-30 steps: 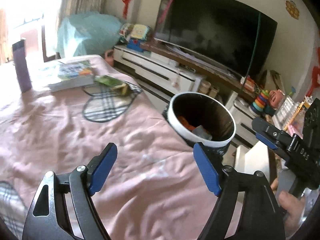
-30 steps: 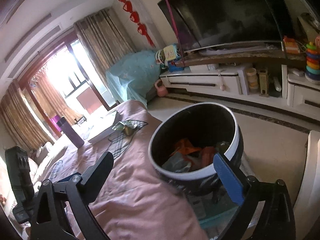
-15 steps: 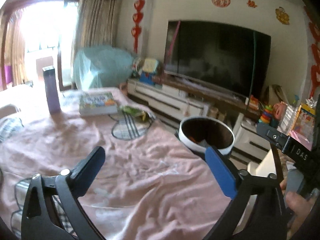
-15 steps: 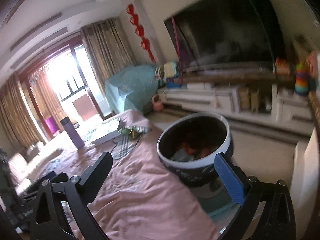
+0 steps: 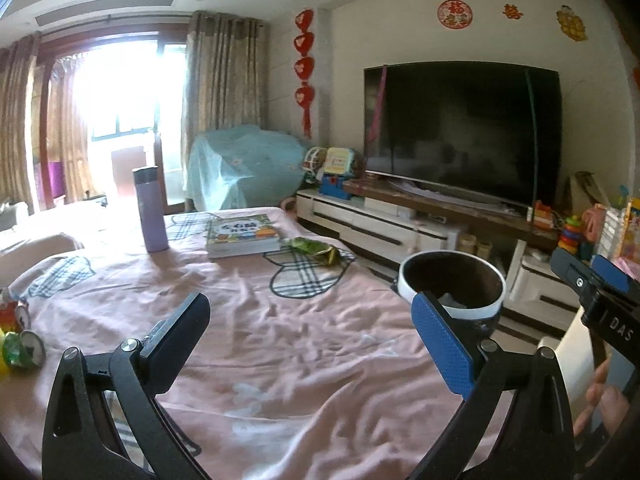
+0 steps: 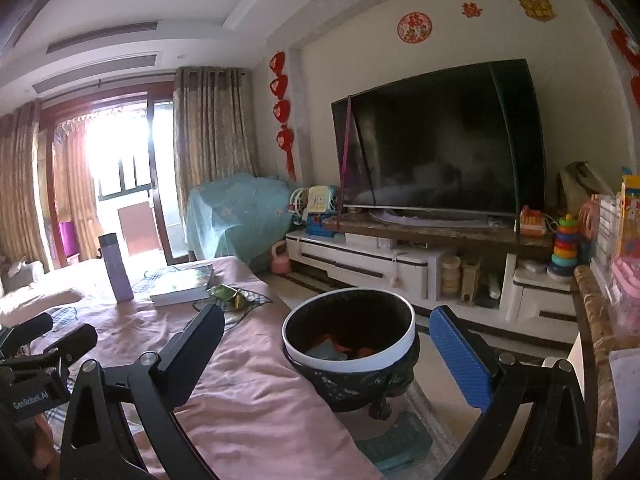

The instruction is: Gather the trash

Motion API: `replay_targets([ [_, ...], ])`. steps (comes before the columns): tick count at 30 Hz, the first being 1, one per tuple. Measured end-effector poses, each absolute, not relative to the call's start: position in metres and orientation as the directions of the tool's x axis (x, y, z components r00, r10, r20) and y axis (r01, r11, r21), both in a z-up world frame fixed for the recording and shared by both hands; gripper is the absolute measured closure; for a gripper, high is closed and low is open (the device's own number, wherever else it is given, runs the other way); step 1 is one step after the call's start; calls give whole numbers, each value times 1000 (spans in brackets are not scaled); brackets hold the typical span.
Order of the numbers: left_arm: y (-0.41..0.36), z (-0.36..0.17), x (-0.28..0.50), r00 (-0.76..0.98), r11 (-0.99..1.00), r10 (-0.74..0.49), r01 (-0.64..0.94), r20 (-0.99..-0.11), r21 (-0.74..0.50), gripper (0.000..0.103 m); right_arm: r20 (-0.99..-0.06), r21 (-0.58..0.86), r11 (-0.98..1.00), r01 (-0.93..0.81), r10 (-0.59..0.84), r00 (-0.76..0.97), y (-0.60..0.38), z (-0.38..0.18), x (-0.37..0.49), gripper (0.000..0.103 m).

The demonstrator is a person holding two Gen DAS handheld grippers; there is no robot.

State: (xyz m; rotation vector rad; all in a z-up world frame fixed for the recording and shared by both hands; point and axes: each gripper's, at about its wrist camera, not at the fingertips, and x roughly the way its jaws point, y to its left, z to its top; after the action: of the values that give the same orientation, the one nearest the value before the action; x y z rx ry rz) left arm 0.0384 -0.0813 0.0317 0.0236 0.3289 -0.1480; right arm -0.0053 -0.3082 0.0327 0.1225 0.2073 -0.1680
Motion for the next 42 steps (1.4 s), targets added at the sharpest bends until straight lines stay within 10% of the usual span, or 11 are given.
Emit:
replay_targets([
  [42, -80, 18, 40, 935, 991, -125, 135, -332, 7, 0, -236, 118, 983, 144, -113, 965, -297, 16, -5, 0],
])
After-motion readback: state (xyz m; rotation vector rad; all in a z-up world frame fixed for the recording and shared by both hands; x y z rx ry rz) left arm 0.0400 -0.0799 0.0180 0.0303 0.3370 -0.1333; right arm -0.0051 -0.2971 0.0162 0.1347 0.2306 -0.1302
